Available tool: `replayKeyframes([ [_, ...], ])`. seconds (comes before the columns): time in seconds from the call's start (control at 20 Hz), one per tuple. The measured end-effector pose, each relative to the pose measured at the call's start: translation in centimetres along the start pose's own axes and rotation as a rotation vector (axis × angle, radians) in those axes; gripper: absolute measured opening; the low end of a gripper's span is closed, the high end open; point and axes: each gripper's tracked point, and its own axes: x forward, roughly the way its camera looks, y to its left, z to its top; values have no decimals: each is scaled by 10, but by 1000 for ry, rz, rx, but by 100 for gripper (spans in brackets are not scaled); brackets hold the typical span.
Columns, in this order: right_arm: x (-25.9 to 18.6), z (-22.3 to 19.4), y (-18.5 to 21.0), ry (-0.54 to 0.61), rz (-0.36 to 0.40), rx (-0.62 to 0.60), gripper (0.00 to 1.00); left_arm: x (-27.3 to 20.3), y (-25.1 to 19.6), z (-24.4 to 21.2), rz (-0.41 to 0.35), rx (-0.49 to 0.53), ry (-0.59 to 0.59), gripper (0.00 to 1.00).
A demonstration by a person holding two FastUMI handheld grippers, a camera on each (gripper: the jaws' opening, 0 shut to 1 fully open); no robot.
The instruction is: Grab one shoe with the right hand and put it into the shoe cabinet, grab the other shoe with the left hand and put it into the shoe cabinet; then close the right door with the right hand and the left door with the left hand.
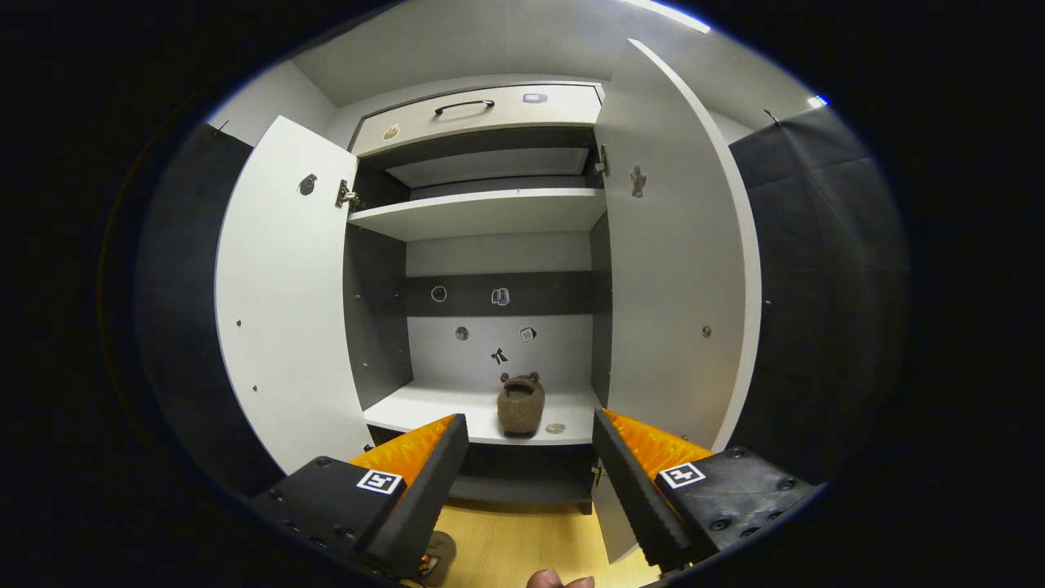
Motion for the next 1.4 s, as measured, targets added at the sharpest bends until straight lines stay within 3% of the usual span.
replayKeyframes([
  [0.05, -2, -4, -3, 10, -1, 0, 98, 3, 3, -1, 21, 16, 0, 43],
  [0.15, -5, -8, -8, 18, -9, -9, 98, 7, 3, 2, 28, 27, -5, 30],
  [0.35, -12, -7, -10, 14, -4, -13, 98, 3, 9, 2, 42, 8, 32, 9],
  [0.6, -21, -6, -14, 15, 3, 5, 98, -36, 15, 43, 111, 34, 28, 8],
  [1.0, -28, -4, -23, 33, 14, 66, 98, -126, 6, 158, 218, 23, 6, 8],
  [1.4, -37, -15, -47, 43, 3, 41, 98, -150, -6, 304, 175, 8, -95, 8],
])
